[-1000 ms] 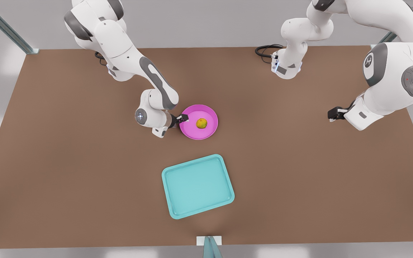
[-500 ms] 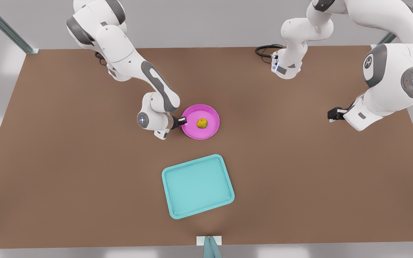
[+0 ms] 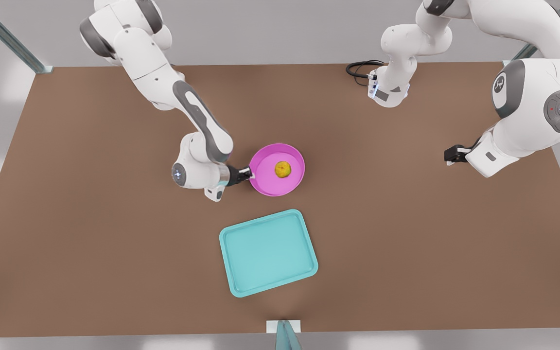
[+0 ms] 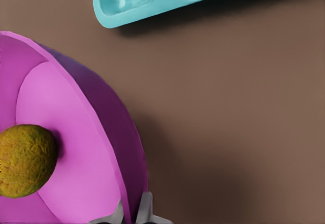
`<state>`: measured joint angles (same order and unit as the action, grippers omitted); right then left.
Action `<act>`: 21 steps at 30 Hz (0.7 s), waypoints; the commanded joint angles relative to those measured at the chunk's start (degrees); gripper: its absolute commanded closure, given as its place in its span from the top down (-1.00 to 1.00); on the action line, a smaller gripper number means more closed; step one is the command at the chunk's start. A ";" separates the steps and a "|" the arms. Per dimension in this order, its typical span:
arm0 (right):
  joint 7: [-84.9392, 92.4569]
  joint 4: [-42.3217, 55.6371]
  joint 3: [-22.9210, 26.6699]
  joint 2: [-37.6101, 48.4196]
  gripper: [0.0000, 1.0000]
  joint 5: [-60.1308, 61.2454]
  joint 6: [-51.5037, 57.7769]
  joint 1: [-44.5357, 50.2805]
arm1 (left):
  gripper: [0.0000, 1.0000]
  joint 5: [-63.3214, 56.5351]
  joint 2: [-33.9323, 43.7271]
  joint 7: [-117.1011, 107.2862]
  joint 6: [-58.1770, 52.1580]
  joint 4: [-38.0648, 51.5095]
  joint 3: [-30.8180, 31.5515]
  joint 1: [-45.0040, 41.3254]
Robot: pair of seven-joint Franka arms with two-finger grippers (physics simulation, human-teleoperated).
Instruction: Place the orange on the plate with the left arm and the plate on the tray with the right arm
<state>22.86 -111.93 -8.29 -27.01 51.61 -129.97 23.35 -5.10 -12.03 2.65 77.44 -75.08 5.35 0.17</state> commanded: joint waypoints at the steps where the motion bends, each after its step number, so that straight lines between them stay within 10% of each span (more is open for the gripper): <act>1: 0.08 4.08 0.03 -1.82 -0.57 -0.37 4.11 -0.32 | 1.00 -0.08 0.08 0.43 0.17 0.03 0.10 0.00; 21: 3.07 59.37 8.64 -34.60 -0.57 -18.13 7.36 -1.99 | 1.00 -0.08 -0.01 0.25 0.08 0.11 0.10 0.00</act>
<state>23.95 -53.25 0.28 -61.25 34.26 -122.54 21.37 -5.11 -12.11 2.87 77.57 -75.01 5.43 0.15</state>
